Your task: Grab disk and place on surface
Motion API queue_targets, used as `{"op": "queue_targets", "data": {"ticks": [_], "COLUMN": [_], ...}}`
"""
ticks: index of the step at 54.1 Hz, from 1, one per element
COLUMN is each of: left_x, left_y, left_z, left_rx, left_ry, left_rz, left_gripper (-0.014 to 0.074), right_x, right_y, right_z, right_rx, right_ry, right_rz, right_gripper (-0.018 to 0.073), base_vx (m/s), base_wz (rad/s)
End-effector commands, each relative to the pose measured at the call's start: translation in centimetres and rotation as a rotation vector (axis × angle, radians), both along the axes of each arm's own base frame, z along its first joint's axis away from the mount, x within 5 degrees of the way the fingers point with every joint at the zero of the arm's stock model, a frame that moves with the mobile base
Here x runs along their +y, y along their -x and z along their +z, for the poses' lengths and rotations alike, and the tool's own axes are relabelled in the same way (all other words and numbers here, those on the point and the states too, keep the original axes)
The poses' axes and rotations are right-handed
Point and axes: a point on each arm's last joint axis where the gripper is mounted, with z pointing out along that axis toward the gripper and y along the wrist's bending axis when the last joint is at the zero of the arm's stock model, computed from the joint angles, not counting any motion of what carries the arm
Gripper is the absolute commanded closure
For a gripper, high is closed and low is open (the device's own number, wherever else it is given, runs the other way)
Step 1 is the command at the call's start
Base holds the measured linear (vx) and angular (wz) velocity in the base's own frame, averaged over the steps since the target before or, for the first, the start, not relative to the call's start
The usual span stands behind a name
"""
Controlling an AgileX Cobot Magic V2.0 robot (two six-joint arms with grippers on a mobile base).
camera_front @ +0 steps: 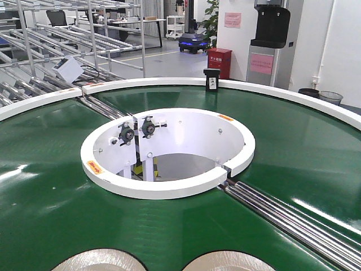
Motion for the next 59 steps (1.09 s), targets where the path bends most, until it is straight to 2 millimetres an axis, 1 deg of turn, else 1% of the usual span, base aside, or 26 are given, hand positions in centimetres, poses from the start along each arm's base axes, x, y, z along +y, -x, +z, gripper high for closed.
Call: {"op": "queue_targets", "data": {"ticks": [1, 32, 44, 50, 54, 58, 59], "left_x": [-0.1, -0.1, -0.1, -0.1, -0.2, -0.2, -0.3], "left_y": [0.2, 0.2, 0.3, 0.3, 0.5, 0.7, 1.2], "left_z": [1.6, 1.6, 2.2, 2.5, 3.0, 3.8, 5.8], "left_rx": [-0.115, -0.117, -0.184, -0.219, -0.258, -0.332, -0.404], "left_ry": [-0.002, -0.002, -0.005, -0.007, -0.007, -0.011, -0.016], "left_rz": [-0.008, -0.008, -0.012, -0.015, -0.017, -0.022, -0.023], "left_gripper": [0.0595, 0.0595, 0.0595, 0.0595, 0.0595, 0.0595, 0.0595], "right_x": [0.1, 0.1, 0.1, 0.1, 0.1, 0.3, 0.5], "right_y": [-0.1, -0.1, -0.1, -0.1, -0.1, -0.1, 0.2], "right_z": [0.5, 0.5, 0.5, 0.5, 0.7, 1.5, 3.2], "right_rx": [-0.076, -0.076, -0.076, -0.080, -0.101, -0.181, -0.334], "right_ry": [0.009, 0.009, 0.009, 0.041, 0.041, 0.041, 0.047], "right_rz": [0.009, 0.009, 0.009, 0.011, 0.014, 0.028, 0.050], "right_gripper": [0.0568, 0.0568, 0.0568, 0.0568, 0.0568, 0.0568, 0.0568], "base_vx": [0.00, 0.00, 0.00, 0.00, 0.00, 0.00, 0.00], "base_wz": [0.00, 0.00, 0.00, 0.00, 0.00, 0.00, 0.00]}}
